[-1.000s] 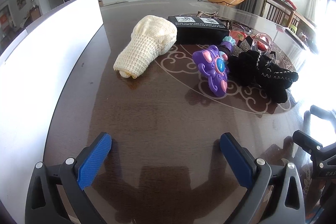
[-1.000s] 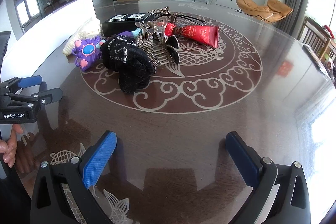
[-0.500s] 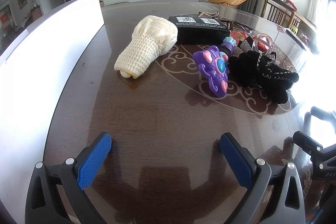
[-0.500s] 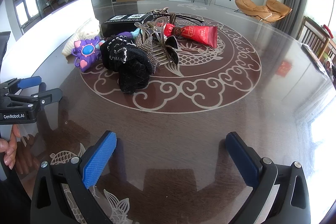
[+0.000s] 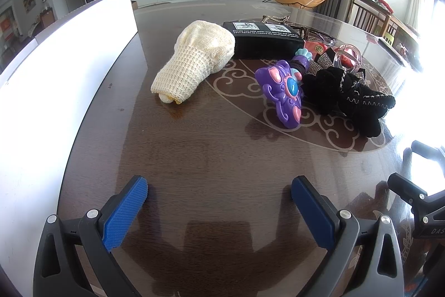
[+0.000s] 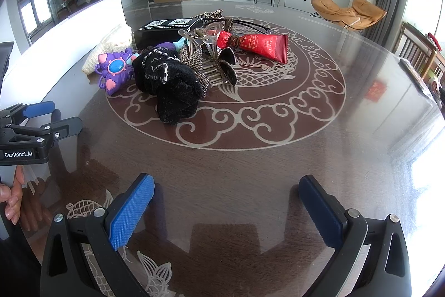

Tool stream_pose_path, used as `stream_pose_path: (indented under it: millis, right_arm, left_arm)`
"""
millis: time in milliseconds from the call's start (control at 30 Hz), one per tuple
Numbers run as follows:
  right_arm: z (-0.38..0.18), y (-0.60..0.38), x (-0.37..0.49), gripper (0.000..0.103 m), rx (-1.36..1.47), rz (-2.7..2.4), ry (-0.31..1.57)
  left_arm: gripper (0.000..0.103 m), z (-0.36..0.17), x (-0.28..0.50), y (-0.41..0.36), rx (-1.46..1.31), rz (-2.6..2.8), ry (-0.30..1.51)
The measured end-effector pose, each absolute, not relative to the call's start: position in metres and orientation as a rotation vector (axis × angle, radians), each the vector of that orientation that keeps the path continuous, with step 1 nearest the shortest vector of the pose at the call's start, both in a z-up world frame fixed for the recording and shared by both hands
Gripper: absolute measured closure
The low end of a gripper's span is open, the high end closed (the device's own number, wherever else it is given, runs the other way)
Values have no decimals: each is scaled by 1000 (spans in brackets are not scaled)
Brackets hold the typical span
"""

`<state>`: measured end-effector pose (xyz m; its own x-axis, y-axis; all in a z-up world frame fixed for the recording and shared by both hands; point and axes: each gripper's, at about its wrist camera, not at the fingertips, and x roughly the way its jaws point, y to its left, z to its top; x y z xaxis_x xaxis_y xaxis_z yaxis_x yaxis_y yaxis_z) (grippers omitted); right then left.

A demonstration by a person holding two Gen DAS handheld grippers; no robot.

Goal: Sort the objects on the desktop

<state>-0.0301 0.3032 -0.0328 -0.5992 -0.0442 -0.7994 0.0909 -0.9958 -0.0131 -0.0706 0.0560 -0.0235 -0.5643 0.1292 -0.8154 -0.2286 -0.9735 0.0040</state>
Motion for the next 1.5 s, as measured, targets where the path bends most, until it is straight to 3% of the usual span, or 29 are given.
stream_pose_path:
  millis: [400,633,667,733,867,900,933,1300,1367,1500]
  right_arm:
    - [-26,293,-43,0,1306,-2645,60]
    - [3,254,-88,2,1088,-2652,249]
    - [2,249,-96,4,1099,-2626,269]
    - [-7,238,-109,27,1151,-2550,315]
    - [-14,230,-109,41,1176,-2495,370]
    - [-16,231,-108,56,1195,-2474,352]
    - [-17,232,-104,64,1210,-2457,337]
    - [-18,282,-27,60,1298,-2501,231]
    - [-23,284,-24,54,1312,-2486,280]
    - [-28,281,-31,31,1293,-2481,284]
  left_arm:
    - [0,-24,-71,56,-1346,2608,160]
    - [0,-24,-71,56,-1346,2608,160]
    - [0,-24,-71,56,-1346,2608,160]
    - [0,-24,-71,56,-1346,2609,160]
    - [0,-24,-71,56,-1346,2608,159]
    - [0,-24,-71,56,-1346,2608,160]
    - [0,-25,-71,56,-1346,2609,160]
    - [0,-25,-71,56,-1346,2609,159]
    - [0,-25,-71,56,-1346,2609,159]
    - [0,-25,-71,56,-1346,2608,158]
